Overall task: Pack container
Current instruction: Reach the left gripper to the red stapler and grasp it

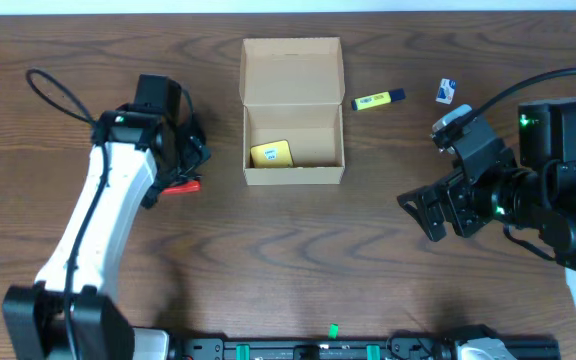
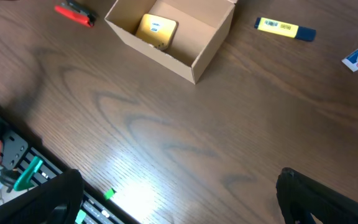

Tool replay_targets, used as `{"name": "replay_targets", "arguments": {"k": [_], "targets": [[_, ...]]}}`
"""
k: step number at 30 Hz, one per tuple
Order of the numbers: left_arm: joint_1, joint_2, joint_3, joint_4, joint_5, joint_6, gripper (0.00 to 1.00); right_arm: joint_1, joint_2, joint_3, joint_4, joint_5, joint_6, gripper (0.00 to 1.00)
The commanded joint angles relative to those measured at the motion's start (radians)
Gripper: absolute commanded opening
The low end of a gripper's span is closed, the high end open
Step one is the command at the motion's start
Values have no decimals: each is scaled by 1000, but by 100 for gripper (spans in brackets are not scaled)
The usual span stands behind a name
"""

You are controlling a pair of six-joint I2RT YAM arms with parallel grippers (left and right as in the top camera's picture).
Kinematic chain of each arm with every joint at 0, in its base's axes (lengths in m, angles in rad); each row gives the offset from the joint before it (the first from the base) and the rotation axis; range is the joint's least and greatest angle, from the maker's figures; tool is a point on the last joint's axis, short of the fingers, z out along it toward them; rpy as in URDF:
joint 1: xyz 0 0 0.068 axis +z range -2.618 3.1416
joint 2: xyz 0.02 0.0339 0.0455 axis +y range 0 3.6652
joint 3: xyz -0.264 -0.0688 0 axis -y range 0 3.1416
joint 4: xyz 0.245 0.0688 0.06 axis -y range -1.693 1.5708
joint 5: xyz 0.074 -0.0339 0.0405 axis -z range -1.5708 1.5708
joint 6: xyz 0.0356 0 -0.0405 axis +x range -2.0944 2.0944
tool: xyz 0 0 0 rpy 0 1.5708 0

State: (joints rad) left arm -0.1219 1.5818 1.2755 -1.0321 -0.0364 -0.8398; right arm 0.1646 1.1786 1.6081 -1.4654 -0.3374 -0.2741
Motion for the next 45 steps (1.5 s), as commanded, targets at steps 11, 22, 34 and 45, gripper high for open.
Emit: {"name": "replay_targets", "arguments": {"k": [11, 22, 34, 45], "targets": [[16, 201, 20, 127, -14, -147, 95, -8, 2, 5, -1, -10, -15, 99], [116, 244, -58, 227, 82, -147, 100, -8, 2, 5, -1, -10, -15, 99], [122, 244, -208, 336, 82, -195, 92, -8, 2, 5, -1, -10, -15, 99], [122, 244, -220, 364, 51, -206, 54, -8, 2, 5, -1, -10, -15, 99]]}}
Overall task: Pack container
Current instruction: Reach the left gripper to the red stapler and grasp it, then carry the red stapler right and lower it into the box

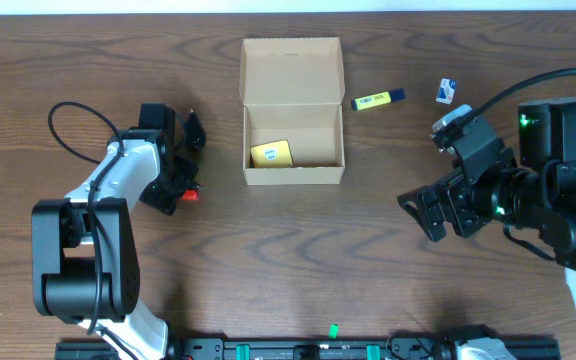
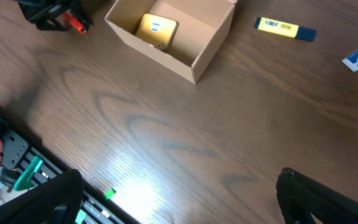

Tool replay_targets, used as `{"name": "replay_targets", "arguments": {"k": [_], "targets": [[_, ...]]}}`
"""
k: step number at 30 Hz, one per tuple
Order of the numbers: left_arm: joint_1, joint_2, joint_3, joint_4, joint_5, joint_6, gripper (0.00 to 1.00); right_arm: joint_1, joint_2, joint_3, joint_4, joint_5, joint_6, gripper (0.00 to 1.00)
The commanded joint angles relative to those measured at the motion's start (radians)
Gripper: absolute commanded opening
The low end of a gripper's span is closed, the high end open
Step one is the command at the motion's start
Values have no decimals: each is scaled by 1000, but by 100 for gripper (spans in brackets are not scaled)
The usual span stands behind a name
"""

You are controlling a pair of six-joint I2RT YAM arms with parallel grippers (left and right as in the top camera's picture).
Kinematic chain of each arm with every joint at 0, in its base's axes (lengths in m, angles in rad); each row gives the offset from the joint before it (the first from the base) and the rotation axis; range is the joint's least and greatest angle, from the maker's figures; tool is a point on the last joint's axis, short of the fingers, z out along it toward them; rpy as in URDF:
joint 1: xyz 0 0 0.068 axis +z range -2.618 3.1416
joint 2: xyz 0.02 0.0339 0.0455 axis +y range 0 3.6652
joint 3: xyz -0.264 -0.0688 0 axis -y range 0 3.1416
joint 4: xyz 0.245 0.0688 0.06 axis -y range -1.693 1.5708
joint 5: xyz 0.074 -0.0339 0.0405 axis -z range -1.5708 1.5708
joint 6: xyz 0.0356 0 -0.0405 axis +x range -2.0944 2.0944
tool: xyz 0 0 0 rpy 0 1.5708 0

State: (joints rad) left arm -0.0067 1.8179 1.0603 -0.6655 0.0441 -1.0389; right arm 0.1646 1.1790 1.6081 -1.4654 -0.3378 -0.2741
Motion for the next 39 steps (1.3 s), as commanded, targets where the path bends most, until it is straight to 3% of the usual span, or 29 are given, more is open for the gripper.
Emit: {"name": "replay_targets", "arguments": {"k": [1, 11, 22, 31, 34, 39], "targets": [[6, 8, -5, -2, -29, -9, 50, -8, 1, 5, -1, -10, -15, 99], [6, 8, -5, -14, -19, -8, 7, -8, 1, 5, -1, -10, -15, 99], [5, -105, 50, -147, 16, -51, 6, -8, 1, 5, -1, -10, -15, 99], [-106, -316, 148, -119, 16, -65, 6, -8, 1, 5, -1, -10, -15, 99], [-180, -328, 197, -95, 16, 12, 6, -8, 1, 5, -1, -10, -15, 99], [-288, -328, 254, -60, 28, 315, 6, -8, 1, 5, -1, -10, -15, 99]]}}
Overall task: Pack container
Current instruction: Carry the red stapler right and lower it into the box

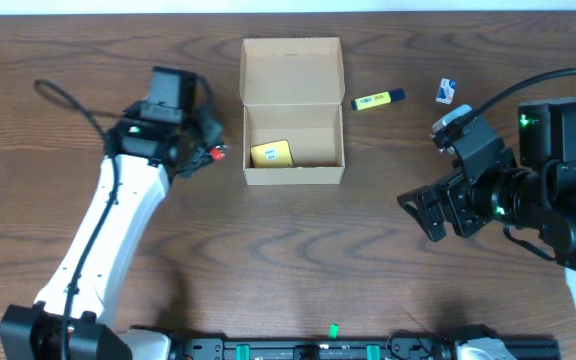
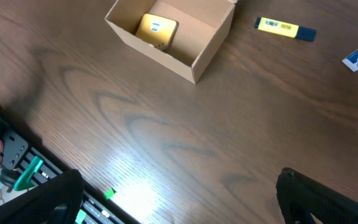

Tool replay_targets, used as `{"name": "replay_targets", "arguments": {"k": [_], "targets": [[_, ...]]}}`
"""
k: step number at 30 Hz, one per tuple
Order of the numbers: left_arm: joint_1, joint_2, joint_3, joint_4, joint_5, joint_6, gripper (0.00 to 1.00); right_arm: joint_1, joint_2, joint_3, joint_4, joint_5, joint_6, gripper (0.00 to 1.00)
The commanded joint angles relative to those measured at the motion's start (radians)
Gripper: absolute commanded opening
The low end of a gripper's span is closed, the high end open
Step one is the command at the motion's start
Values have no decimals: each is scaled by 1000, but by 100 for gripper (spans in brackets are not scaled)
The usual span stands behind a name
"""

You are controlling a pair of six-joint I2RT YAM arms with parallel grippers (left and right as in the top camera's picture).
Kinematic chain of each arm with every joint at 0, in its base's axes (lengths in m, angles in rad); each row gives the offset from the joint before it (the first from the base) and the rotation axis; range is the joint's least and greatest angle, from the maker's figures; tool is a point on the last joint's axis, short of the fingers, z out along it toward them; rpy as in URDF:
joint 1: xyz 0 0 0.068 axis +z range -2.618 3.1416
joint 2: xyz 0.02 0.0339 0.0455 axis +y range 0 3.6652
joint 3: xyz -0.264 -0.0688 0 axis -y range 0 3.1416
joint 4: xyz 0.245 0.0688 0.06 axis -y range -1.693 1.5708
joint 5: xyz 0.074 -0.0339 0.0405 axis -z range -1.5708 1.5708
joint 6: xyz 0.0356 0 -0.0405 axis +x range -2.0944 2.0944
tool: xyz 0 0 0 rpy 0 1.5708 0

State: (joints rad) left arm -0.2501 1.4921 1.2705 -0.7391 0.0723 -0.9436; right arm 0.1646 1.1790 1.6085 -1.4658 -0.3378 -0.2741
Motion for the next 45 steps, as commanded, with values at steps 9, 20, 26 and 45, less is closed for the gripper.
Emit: {"name": "replay_targets", "arguments": {"k": [9, 20, 26, 45], "targets": [[-150, -1, 80, 113, -2, 817, 6, -8, 1, 4, 0, -10, -15, 99], [-170, 25, 80, 181, 4, 1487, 6, -8, 1, 4, 0, -10, -15, 99], [-180, 26, 80, 229, 79, 1818, 6, -8, 1, 4, 0, -10, -15, 99], [-272, 217, 81, 269, 65, 2156, 6, -8, 1, 4, -1, -10, -15, 99]]}}
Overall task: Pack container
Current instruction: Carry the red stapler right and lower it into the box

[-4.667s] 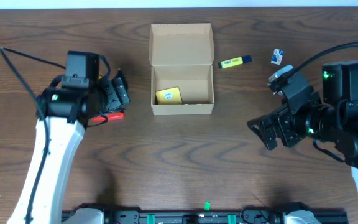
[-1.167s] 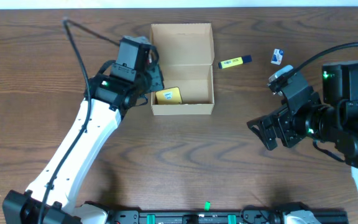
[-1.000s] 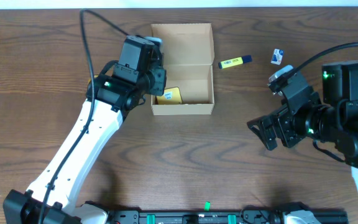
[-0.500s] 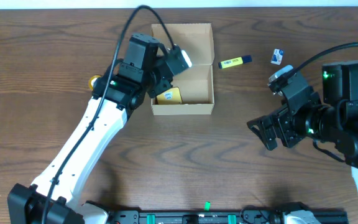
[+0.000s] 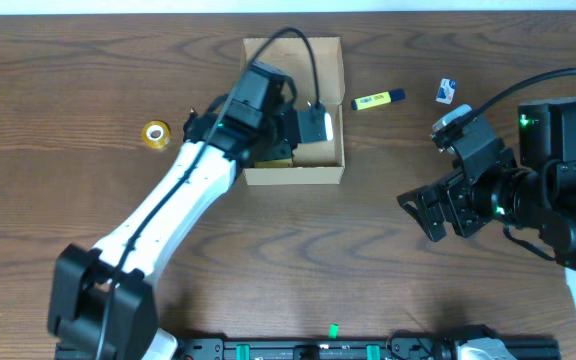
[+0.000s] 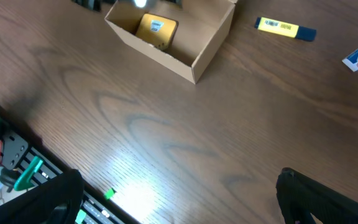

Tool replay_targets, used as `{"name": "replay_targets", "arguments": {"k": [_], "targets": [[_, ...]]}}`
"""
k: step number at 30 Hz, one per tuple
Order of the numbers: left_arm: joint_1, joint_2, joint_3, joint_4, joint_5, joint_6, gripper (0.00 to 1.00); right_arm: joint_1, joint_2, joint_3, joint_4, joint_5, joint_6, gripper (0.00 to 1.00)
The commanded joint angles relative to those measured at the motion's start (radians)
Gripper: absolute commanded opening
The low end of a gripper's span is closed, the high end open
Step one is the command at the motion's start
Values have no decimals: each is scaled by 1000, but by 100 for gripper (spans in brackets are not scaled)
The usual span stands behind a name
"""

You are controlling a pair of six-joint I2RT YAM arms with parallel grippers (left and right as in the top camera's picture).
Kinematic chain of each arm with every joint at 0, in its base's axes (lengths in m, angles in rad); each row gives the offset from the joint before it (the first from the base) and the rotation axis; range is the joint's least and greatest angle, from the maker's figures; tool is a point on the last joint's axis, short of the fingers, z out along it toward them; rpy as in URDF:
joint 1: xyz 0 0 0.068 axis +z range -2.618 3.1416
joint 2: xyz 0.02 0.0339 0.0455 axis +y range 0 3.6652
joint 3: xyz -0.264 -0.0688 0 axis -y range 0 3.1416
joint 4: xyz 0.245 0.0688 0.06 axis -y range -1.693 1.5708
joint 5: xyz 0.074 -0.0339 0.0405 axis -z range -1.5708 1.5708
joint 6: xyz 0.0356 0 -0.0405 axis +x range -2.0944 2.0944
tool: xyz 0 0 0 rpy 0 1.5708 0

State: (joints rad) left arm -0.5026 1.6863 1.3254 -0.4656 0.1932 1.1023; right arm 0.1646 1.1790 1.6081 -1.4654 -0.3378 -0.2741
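Note:
An open cardboard box [image 5: 293,60] stands at the table's back middle. A yellow pack [image 6: 156,30] lies inside it, seen in the right wrist view. My left gripper [image 5: 296,135] hangs over the box interior, and its jaws are hidden under the wrist. The red-handled tool is not visible. My right gripper [image 5: 438,215] waits open over bare table at the right, with nothing between its fingers [image 6: 42,199].
A yellow highlighter [image 5: 379,99] with a blue cap lies right of the box. A small blue-and-white packet [image 5: 445,91] is further right. A roll of yellow tape [image 5: 154,133] sits left of the box. The frame rail [image 5: 328,350] runs along the front edge.
My left gripper has moved from just left of the box, where it held the red tool, to over the box interior. The tape roll now shows. The right arm has not moved.
My left gripper was beside the red-handled tool on the table left of the box. Then it was down at the tool. Then it held the tool lifted near the box's left wall. Now it is over the box. The right gripper stayed open throughout.

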Motion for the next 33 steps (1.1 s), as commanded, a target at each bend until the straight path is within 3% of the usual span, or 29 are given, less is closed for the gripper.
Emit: {"name": "replay_targets", "arguments": {"k": [1, 9, 33], "targets": [[-28, 38, 26, -10, -92, 138, 6, -8, 1, 5, -1, -10, -15, 99], [-34, 140, 26, -24, -254, 268, 6, -8, 1, 5, -1, -10, -15, 99], [39, 267, 26, 134, -236, 282, 6, -8, 1, 5, -1, -10, -15, 99]]}}
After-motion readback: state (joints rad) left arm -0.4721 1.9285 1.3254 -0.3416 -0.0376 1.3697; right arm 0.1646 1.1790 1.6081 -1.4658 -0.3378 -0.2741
